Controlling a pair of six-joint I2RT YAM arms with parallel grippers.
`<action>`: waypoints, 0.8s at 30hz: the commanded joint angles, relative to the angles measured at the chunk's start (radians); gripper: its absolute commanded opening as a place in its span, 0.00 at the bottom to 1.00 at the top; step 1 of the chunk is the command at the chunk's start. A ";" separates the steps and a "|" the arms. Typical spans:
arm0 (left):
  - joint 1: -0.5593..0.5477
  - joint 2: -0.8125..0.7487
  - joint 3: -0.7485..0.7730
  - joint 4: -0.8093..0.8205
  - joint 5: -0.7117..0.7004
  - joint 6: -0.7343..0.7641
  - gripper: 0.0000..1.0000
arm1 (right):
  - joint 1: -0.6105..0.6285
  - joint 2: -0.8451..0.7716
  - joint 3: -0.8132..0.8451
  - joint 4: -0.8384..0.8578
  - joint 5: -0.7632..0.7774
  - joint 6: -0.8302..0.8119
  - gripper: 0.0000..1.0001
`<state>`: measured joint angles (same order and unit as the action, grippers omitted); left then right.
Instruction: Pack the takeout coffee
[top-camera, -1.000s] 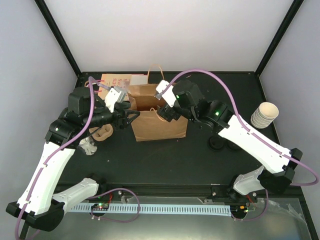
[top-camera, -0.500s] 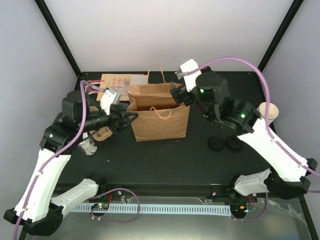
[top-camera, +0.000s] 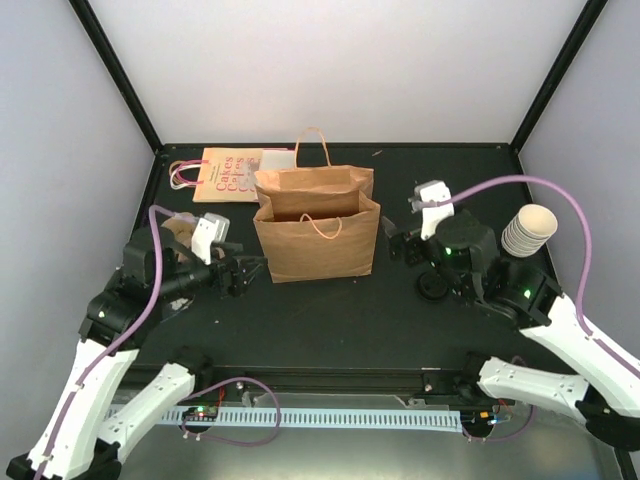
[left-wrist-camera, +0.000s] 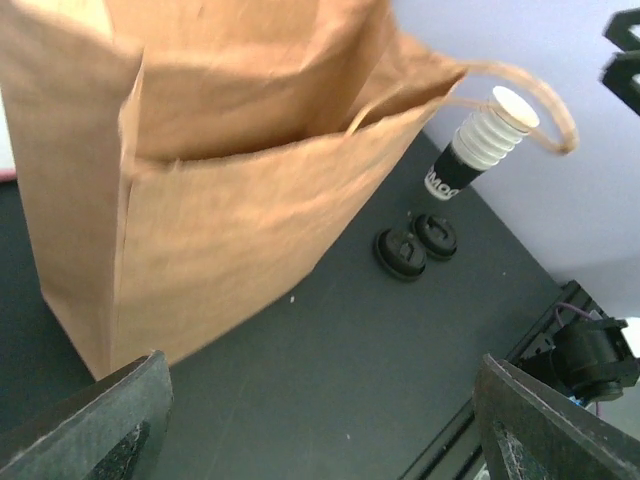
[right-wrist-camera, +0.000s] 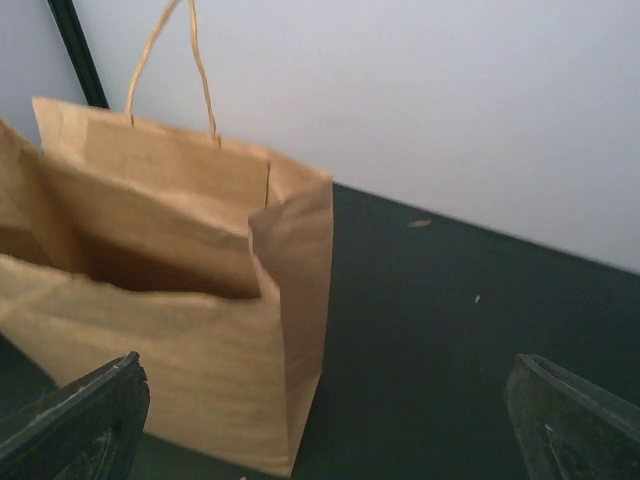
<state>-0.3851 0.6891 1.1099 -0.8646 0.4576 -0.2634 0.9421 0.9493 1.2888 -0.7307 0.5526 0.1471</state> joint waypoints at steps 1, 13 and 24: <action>0.008 -0.076 -0.126 0.043 -0.034 -0.130 0.85 | -0.003 -0.128 -0.180 0.082 -0.067 0.162 1.00; 0.008 -0.215 -0.535 0.316 -0.052 -0.306 0.82 | -0.003 -0.303 -0.688 0.357 -0.239 0.330 0.97; 0.008 -0.125 -0.721 0.569 -0.073 -0.333 0.54 | -0.017 -0.150 -0.862 0.652 -0.309 0.345 0.76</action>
<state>-0.3851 0.5449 0.4263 -0.4515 0.4103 -0.5739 0.9405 0.7513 0.4408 -0.2527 0.2665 0.4721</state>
